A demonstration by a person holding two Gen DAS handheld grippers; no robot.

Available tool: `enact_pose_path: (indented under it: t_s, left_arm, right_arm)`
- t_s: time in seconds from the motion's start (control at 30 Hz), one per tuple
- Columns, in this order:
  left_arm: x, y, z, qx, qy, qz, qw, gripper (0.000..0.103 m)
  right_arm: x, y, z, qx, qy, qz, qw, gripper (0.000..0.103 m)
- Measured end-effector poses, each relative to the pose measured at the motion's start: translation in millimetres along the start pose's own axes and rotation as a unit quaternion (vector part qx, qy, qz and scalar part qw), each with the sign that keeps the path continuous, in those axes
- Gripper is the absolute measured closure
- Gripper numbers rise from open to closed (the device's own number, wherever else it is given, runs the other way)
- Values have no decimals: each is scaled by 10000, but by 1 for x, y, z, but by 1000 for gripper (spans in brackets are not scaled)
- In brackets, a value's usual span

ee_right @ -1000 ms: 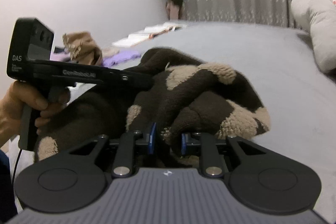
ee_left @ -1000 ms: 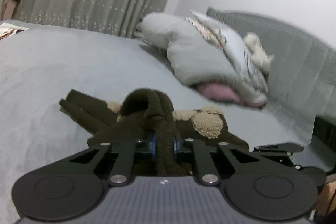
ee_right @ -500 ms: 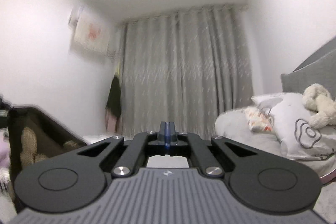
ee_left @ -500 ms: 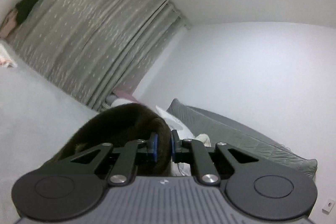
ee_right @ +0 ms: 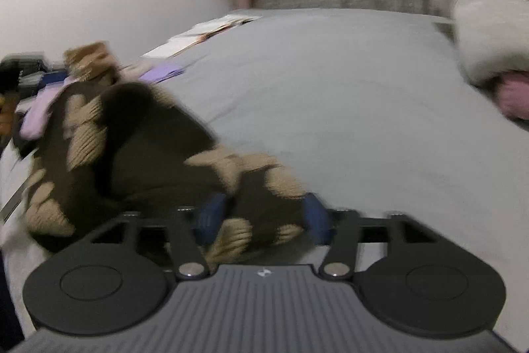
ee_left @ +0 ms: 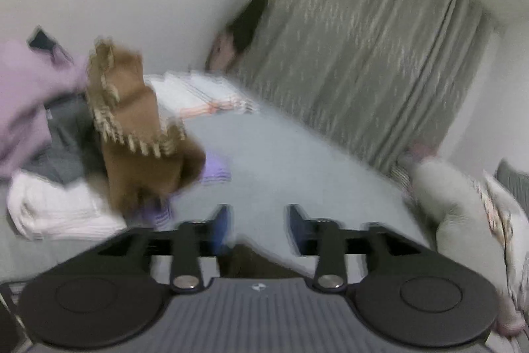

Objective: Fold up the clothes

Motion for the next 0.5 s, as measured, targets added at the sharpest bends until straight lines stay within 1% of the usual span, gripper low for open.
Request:
enact_pose_path:
  t_s: [0.03, 0.07, 0.1, 0.13, 0.17, 0.2, 0.23, 0.27, 0.3, 0.33, 0.4, 0.43, 0.47, 0.5]
  left_arm:
    - [-2, -1, 0, 1, -92, 40, 10000, 41]
    - [-5, -6, 4, 125, -225, 98, 9996, 33]
    - [-10, -15, 13, 405, -426, 239, 9980, 23]
    - [-21, -30, 29, 913, -643, 542, 9923, 22]
    - [-24, -41, 38, 1080, -503, 806, 9896, 22]
    - [-23, -52, 46, 1159, -238, 1102, 9868, 22]
    - [-23, -60, 54, 1238, 24, 1347, 9831, 22]
    - [-21, -65, 59, 1315, 208, 1499, 9797, 22]
    - [-19, -70, 64, 1417, 321, 1605, 9763, 22]
    - [-17, -75, 68, 1577, 280, 1612, 9738, 21]
    - [-9, -86, 77, 1914, 254, 1467, 9702, 20]
    - [-2, -91, 83, 2092, 221, 1301, 9689, 20]
    - [8, -95, 91, 2280, 108, 1016, 9683, 20]
    - [16, -101, 97, 2483, -69, 687, 9662, 23]
  right_arm:
    - [-3, 5, 0, 13, 91, 59, 9999, 22]
    - [1, 3, 2, 34, 184, 86, 9998, 22]
    - [6, -1, 6, 57, 278, 104, 9995, 22]
    - [5, 5, 10, 82, 325, 66, 9994, 22]
    - [6, 17, 21, 153, 372, -116, 9991, 23]
    - [11, 19, 27, 212, 403, -265, 9986, 26]
    - [17, 19, 31, 265, 429, -397, 9979, 44]
    - [24, 22, 38, 422, 530, -506, 9964, 58]
    - [29, 24, 37, 386, 480, -586, 9964, 80]
    - [33, 26, 34, 297, 389, -660, 9966, 86]
    - [41, 30, 29, 120, 206, -810, 9964, 88]
    - [45, 32, 26, 31, 115, -884, 9960, 89]
    - [48, 37, 17, -165, -158, -1063, 9941, 89]
    - [49, 43, 7, -387, -476, -1266, 9900, 89]
Point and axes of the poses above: each gripper's, at about its wrist camera, not at the fingertips, and z roughly the way its jaws point, x to its left, y to its top, the point moved 4 cm from there along z, roughly the way its jaws point
